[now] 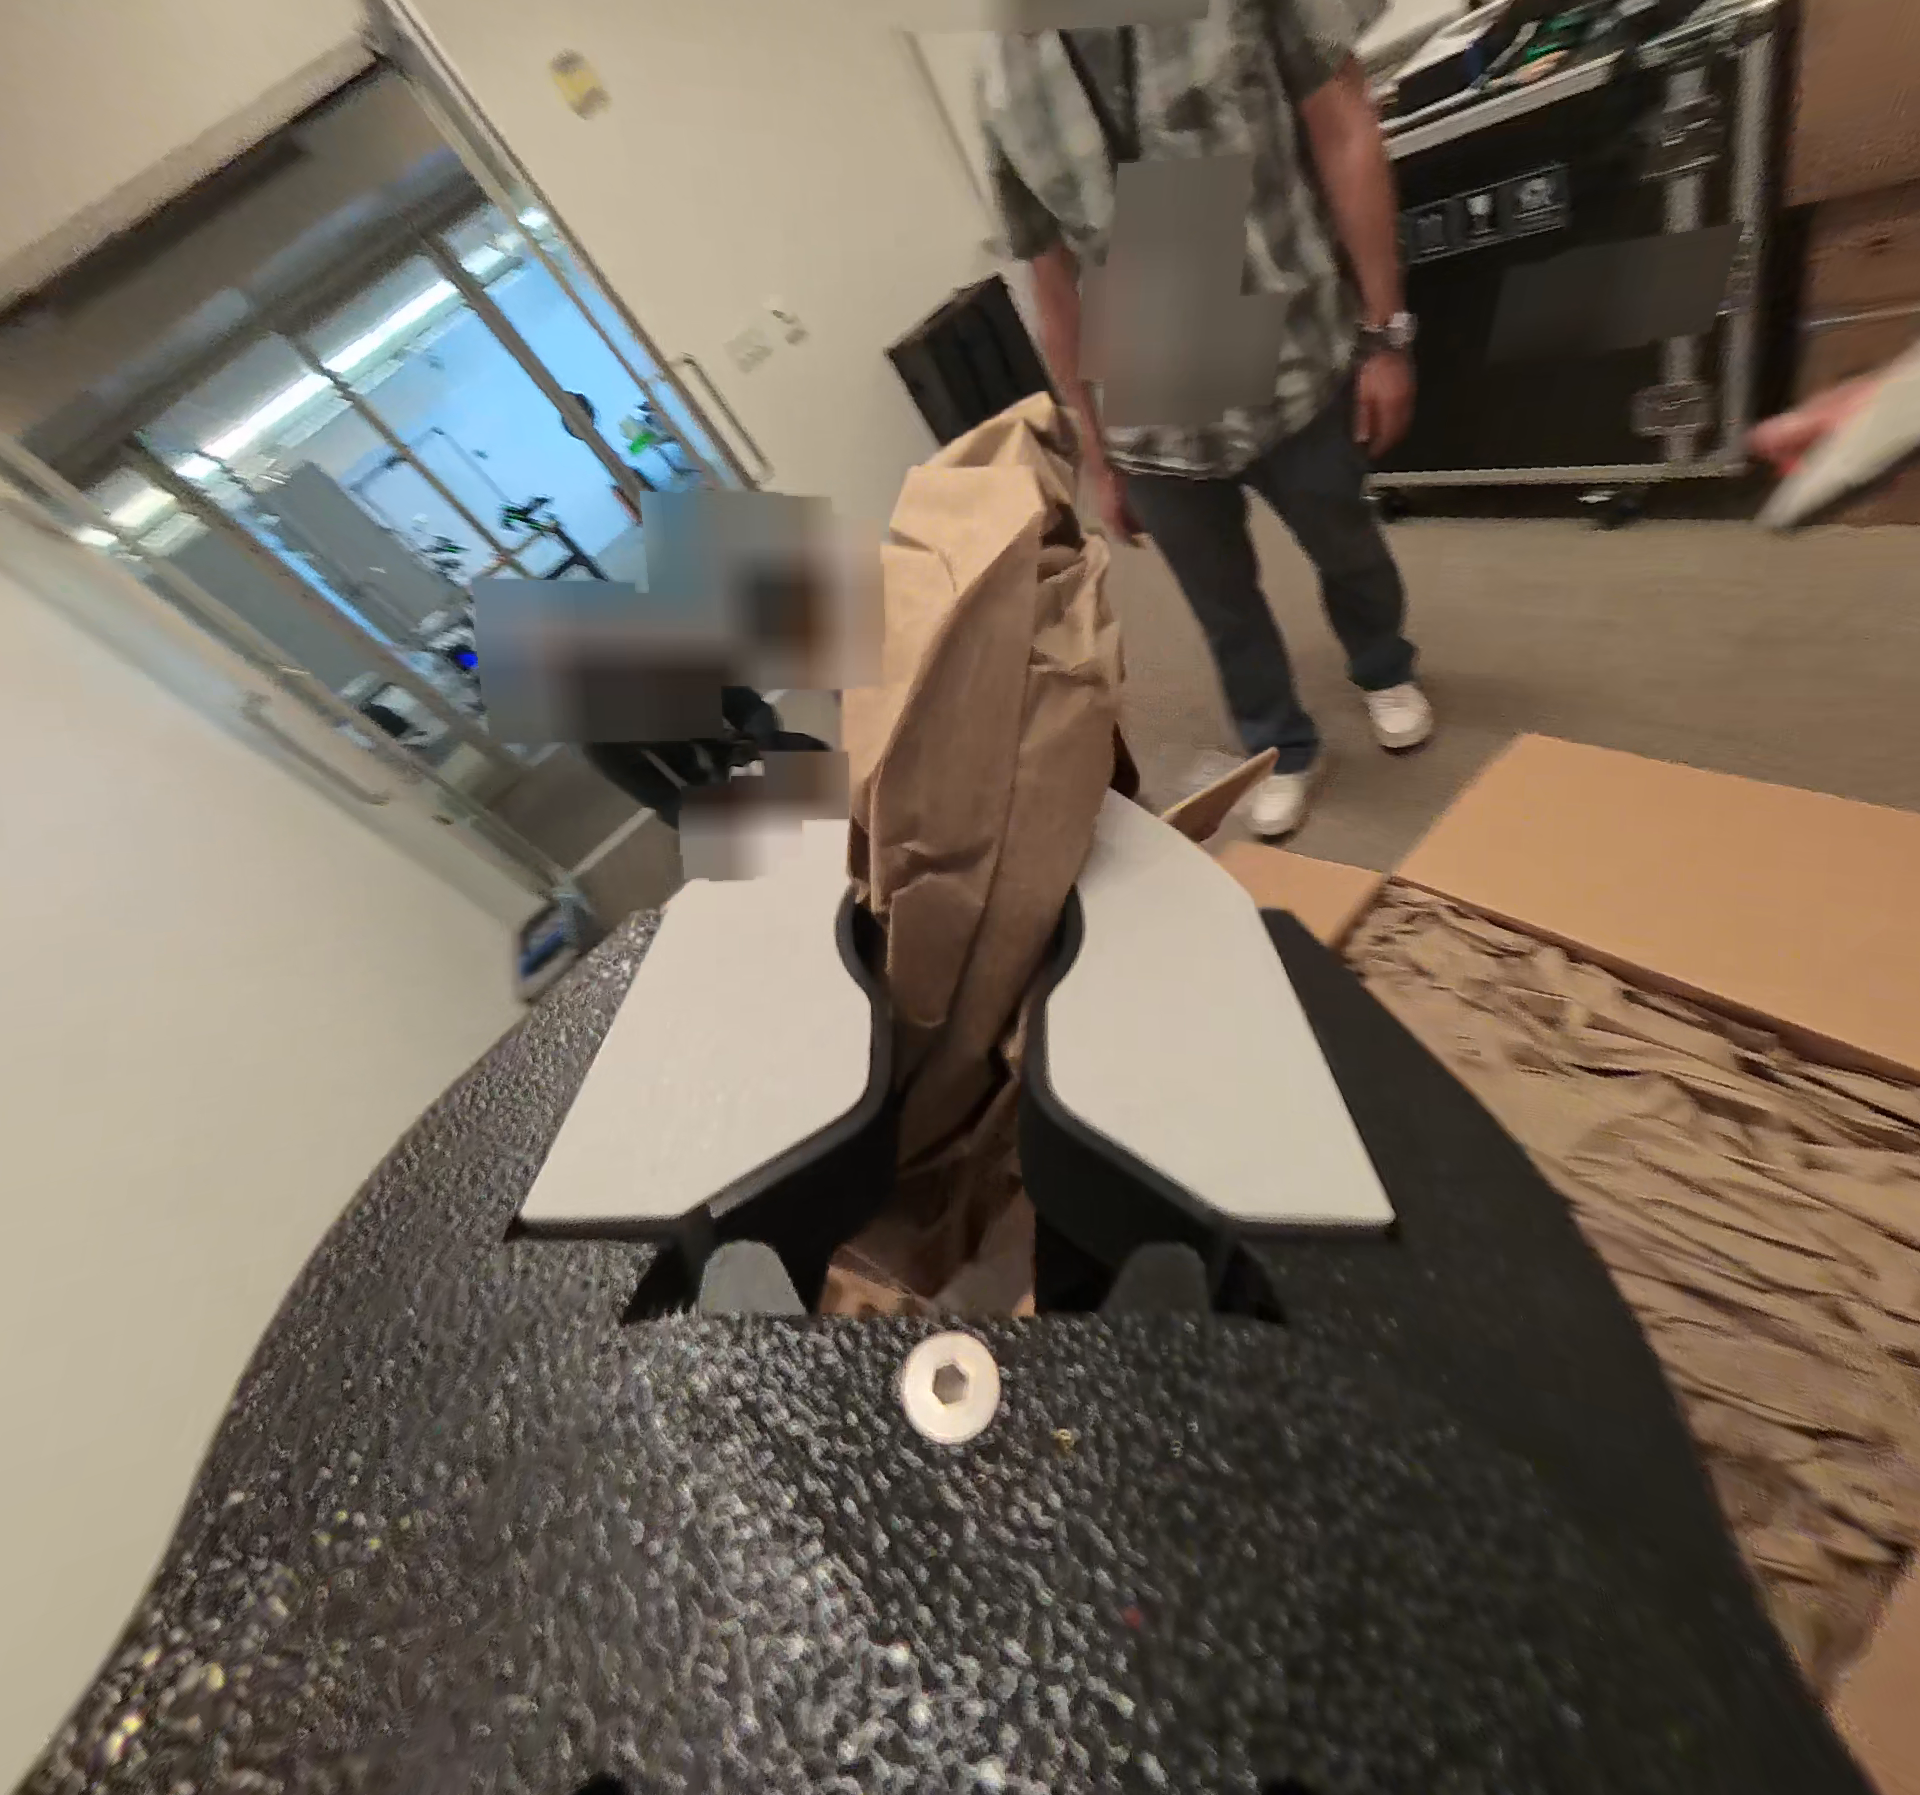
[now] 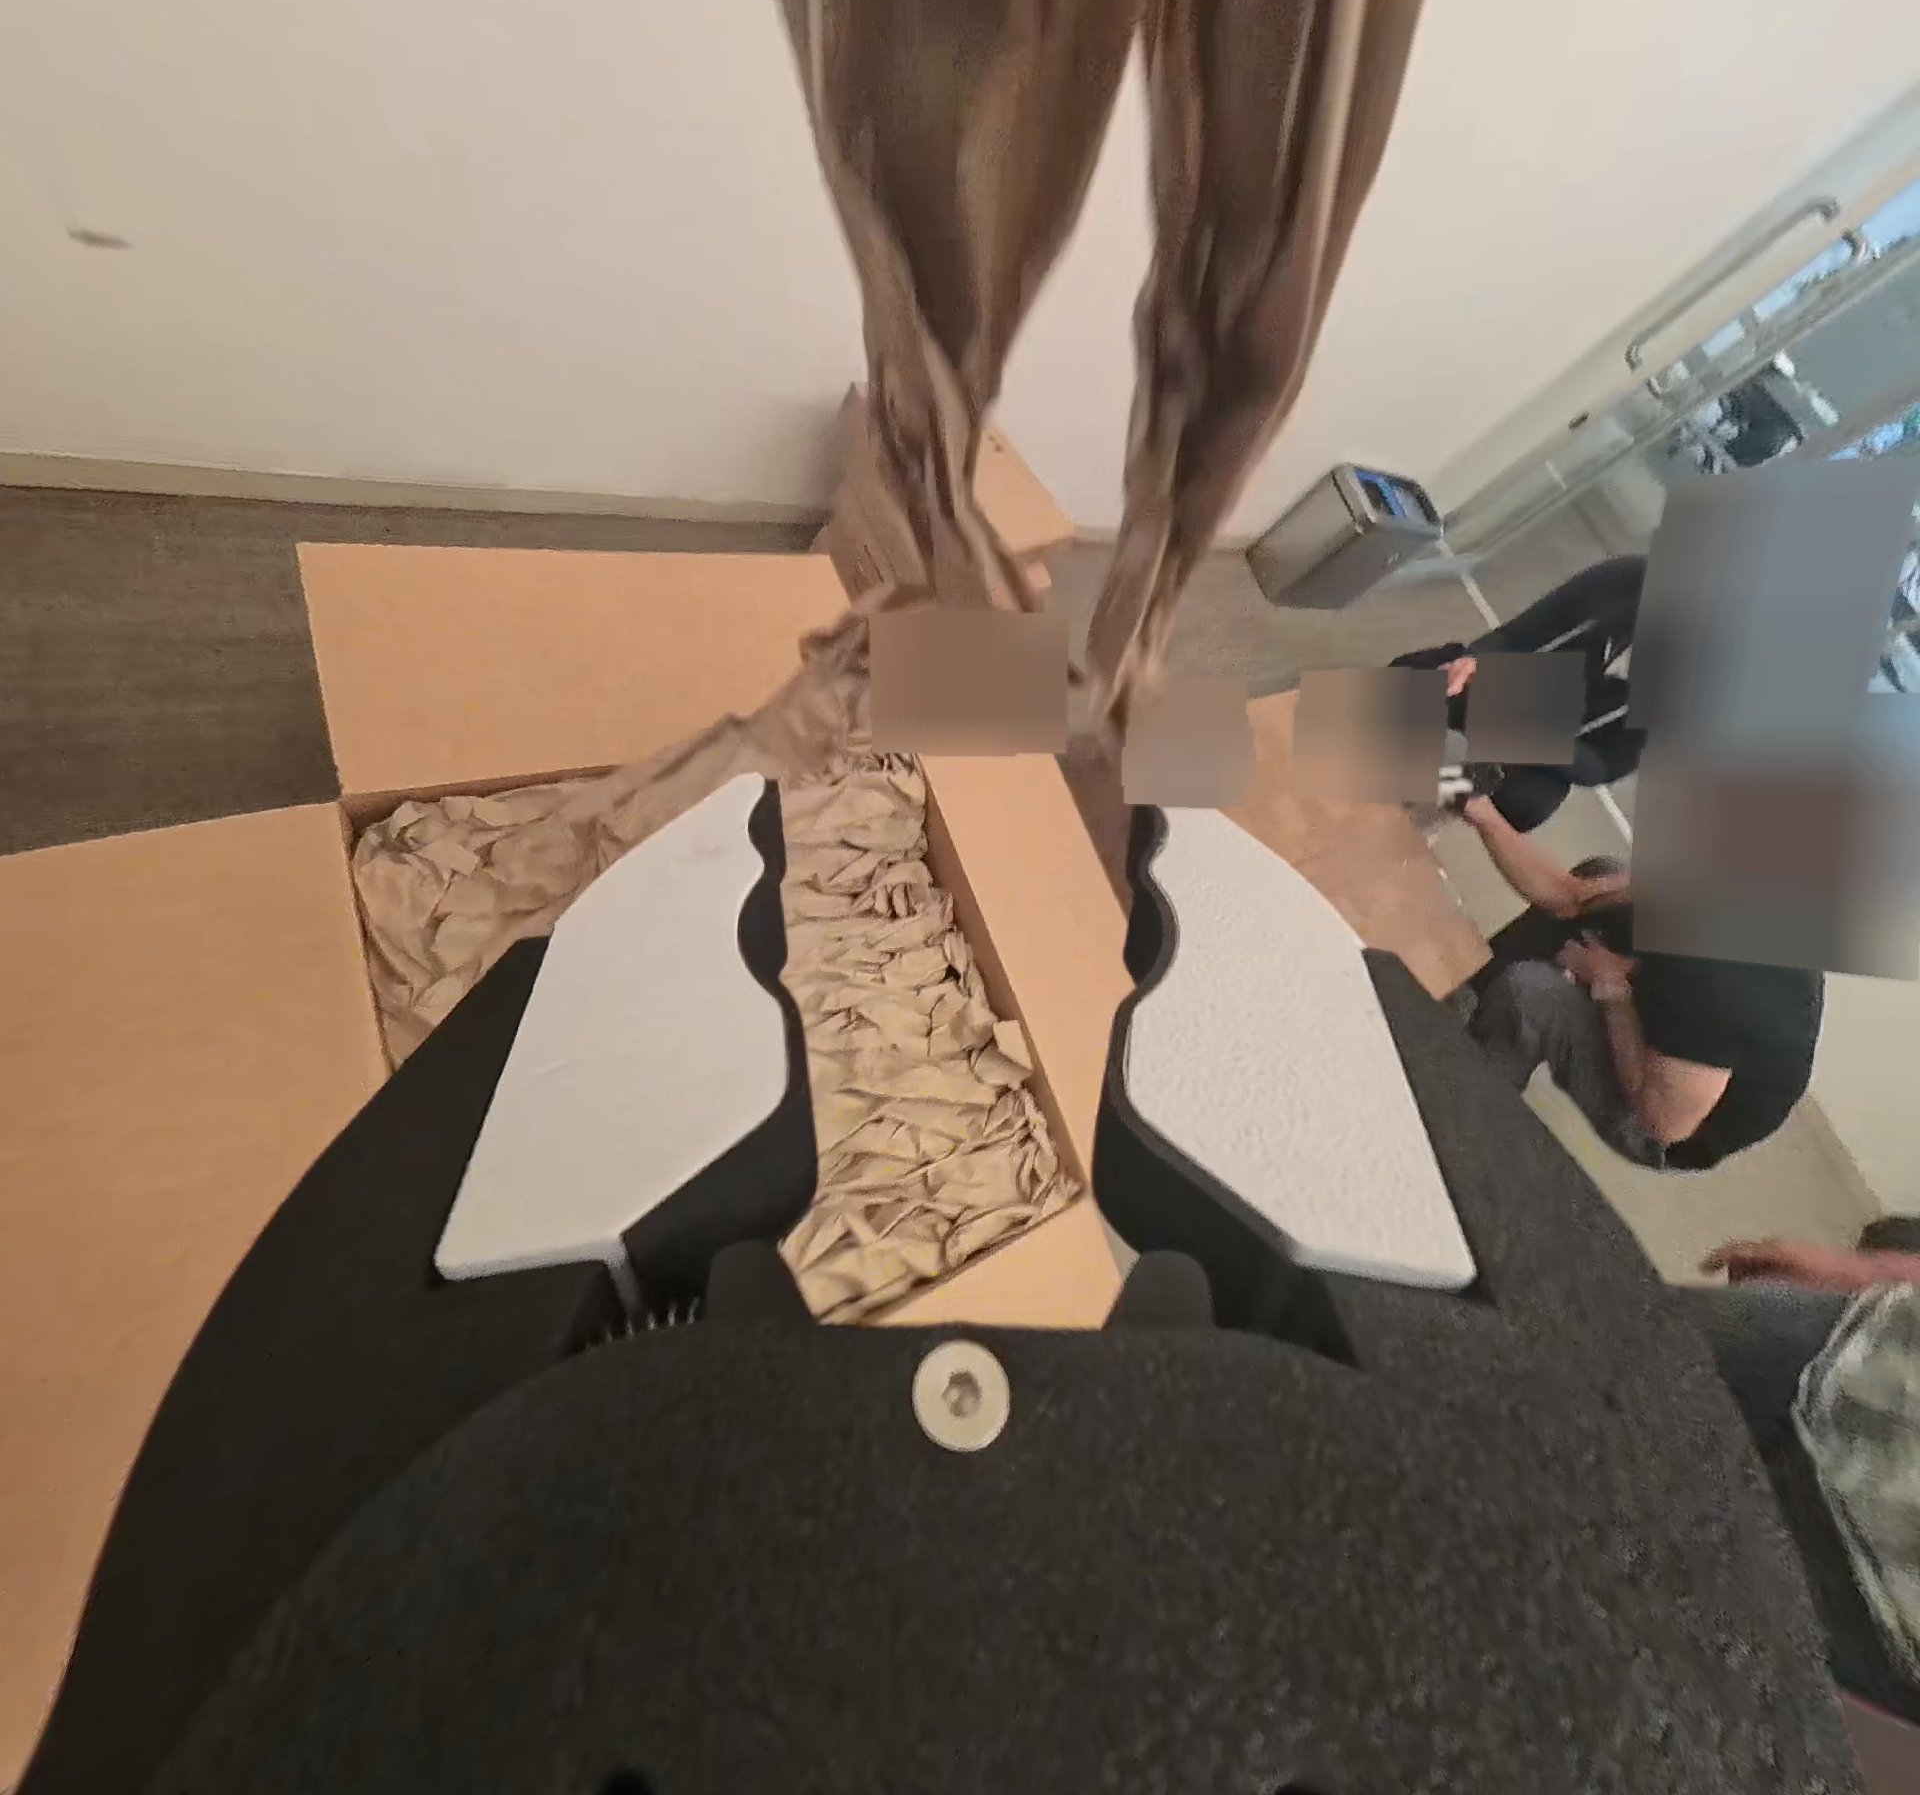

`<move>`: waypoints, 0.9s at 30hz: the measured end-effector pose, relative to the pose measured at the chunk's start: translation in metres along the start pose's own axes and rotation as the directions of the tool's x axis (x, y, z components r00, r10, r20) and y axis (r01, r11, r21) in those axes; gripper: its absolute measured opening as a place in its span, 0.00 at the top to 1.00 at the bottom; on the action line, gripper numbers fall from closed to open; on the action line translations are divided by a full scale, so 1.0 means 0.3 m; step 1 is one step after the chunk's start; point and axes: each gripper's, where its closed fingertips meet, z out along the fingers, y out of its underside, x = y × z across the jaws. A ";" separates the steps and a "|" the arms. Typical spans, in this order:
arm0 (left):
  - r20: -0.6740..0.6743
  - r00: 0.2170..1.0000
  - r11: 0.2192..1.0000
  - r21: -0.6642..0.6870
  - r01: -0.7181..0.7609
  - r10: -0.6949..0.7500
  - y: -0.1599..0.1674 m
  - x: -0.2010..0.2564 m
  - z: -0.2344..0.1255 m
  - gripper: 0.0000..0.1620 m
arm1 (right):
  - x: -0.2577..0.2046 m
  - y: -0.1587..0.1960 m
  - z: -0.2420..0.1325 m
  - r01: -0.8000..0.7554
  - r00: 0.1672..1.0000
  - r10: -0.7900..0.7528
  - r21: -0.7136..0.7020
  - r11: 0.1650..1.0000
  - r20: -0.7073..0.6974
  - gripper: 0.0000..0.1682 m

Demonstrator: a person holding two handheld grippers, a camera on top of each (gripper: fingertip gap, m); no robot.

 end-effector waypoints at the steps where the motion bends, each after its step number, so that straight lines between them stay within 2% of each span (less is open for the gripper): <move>1: 0.037 0.999 1.000 0.001 -0.031 0.031 -0.053 -0.087 -0.039 0.87 | -0.006 0.022 -0.014 -0.013 1.000 0.013 -0.007 1.000 -0.001 0.62; 5: 0.189 0.968 0.987 -0.016 -0.163 0.163 -0.288 -0.420 -0.209 0.88 | -0.034 0.082 -0.056 -0.074 0.997 0.074 -0.019 0.997 0.003 0.64; 8: 0.305 0.911 0.960 -0.065 -0.271 0.278 -0.473 -0.666 -0.346 0.88 | -0.038 0.098 -0.078 -0.082 0.997 0.082 -0.032 0.996 -0.011 0.65; 14: 0.477 0.748 0.887 -0.237 -0.396 0.461 -0.840 -1.102 -0.677 0.89 | -0.030 0.042 -0.103 -0.081 0.996 0.080 -0.017 0.997 -0.034 0.66; 16: 0.522 0.662 0.843 -0.337 -0.419 0.538 -0.924 -1.234 -0.821 0.89 | -0.033 0.018 -0.101 -0.072 0.997 0.071 -0.014 0.997 -0.039 0.66; 18: 0.562 0.615 0.832 -0.404 -0.380 0.554 -0.965 -1.356 -0.979 0.89 | -0.042 -0.010 -0.093 -0.072 0.997 0.072 -0.001 0.997 -0.038 0.66; 20: 0.583 0.559 0.802 -0.498 -0.329 0.590 -0.949 -1.464 -1.148 0.89 | -0.057 -0.033 -0.077 -0.071 0.997 0.071 0.006 0.997 -0.033 0.67; 22: 0.590 0.538 0.781 -0.576 -0.242 0.602 -0.862 -1.552 -1.313 0.89 | -0.077 -0.054 -0.053 -0.071 0.997 0.071 0.010 0.997 -0.022 0.67; 24: 0.582 0.523 0.732 -0.669 -0.128 0.624 -0.692 -1.618 -1.487 0.89 | -0.099 -0.075 -0.021 -0.068 0.998 0.068 0.012 0.998 -0.007 0.67; 27: 0.580 0.572 0.689 -0.724 0.037 0.579 -0.322 -1.607 -1.720 0.89 | -0.140 -0.106 0.034 -0.062 0.998 0.062 0.011 0.998 0.025 0.68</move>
